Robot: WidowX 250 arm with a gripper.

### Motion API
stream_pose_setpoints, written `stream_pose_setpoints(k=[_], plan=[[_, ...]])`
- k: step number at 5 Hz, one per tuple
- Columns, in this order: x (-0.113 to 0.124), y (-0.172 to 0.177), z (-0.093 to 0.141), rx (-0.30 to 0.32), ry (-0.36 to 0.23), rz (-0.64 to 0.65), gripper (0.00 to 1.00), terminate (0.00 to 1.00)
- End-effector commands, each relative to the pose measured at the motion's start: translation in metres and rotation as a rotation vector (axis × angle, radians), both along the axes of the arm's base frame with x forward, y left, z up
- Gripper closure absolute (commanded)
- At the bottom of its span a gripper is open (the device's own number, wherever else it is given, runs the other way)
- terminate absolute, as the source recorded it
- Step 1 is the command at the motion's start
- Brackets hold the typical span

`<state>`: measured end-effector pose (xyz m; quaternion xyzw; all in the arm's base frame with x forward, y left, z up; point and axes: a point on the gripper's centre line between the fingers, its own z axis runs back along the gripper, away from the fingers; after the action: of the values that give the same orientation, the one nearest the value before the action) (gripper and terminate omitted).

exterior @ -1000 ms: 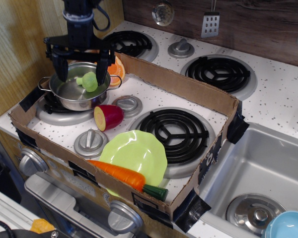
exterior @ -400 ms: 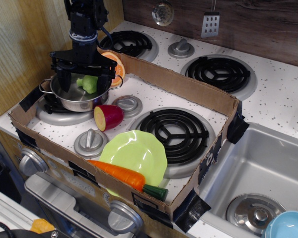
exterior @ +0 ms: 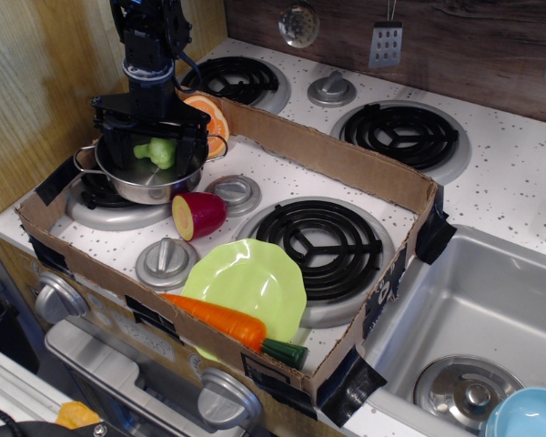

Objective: Take broccoli out of pan

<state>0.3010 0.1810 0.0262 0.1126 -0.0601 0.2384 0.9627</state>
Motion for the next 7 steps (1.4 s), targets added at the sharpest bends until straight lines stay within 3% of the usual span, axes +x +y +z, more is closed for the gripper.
stream_pose_setpoints(k=[1,3,5,6,7], plan=[[0.002,0.01,0.014,0.017,-0.046,-0.002,1.0,0.0],[-0.006,0.01,0.021,0.044,-0.051,-0.026,1.0,0.0],[-0.018,0.006,0.051,0.092,-0.034,-0.013,1.0,0.0],[-0.021,0.0,0.064,0.083,-0.026,0.014,1.0,0.0],[-0.016,-0.01,0.069,0.021,-0.035,0.022,1.0,0.0]])
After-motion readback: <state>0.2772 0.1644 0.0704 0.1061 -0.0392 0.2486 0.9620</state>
